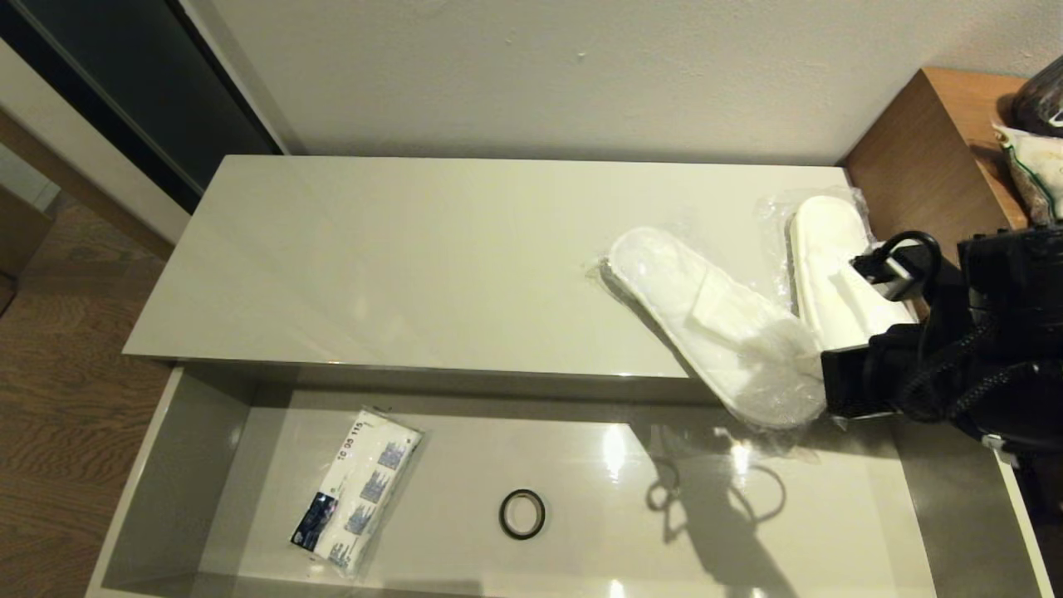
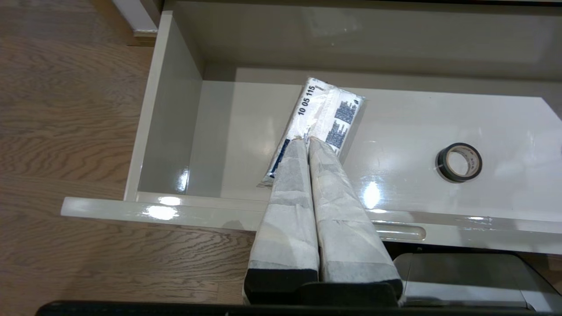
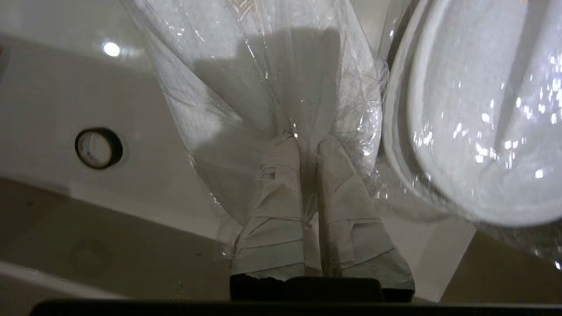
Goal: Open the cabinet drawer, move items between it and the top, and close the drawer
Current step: Put the disposable slippers in the drawer
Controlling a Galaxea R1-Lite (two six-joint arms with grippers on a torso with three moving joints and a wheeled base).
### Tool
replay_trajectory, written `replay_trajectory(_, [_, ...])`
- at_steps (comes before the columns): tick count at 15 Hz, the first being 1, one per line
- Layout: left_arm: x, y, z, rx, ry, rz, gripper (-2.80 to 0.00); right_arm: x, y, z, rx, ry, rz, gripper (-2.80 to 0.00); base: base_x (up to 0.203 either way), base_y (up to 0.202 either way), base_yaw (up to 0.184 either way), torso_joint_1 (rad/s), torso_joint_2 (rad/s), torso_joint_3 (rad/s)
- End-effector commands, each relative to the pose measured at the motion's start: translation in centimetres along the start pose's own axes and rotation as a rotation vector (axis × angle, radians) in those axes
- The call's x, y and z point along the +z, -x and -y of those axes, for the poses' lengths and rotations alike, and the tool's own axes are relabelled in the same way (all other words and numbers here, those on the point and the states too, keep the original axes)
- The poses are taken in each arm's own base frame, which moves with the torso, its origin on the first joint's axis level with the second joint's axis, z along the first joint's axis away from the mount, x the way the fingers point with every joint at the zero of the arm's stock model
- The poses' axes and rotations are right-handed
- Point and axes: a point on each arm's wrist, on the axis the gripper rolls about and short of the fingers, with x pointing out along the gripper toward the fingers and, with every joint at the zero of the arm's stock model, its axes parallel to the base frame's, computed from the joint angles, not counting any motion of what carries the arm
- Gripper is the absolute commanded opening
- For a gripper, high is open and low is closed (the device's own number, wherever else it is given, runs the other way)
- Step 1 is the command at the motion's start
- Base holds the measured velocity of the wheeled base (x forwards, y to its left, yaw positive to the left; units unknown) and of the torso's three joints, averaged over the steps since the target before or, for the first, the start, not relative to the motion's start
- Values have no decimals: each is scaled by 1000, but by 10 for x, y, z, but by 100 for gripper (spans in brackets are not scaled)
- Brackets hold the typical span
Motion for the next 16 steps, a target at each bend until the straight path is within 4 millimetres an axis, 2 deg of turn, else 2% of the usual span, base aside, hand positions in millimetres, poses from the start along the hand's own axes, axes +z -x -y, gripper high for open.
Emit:
replay_trajectory(1, [0,0,0,2,0,0,-280,-4,35,3,24,14,53,-280,0,0,0,0,0,0])
replay_trajectory(3, [0,0,0,1,0,0,-280,-18,54,3,55,57,23,-280,0,0,0,0,0,0])
replay_trajectory(5, [0,0,0,1,0,0,-280,-41,69,2,96,112,-20,-280,0,0,0,0,0,0])
replay_trajectory(11, [0,0,0,1,0,0,-280,-121,80,-6,219,271,-181,-280,0,0,0,0,0,0])
replay_trajectory(13, [0,0,0,1,0,1,-280,-123,71,-10,226,271,-225,-280,0,0,0,0,0,0])
replay_trajectory(16, [0,0,0,2,0,1,-280,-113,39,-23,219,209,-232,-280,0,0,0,0,0,0])
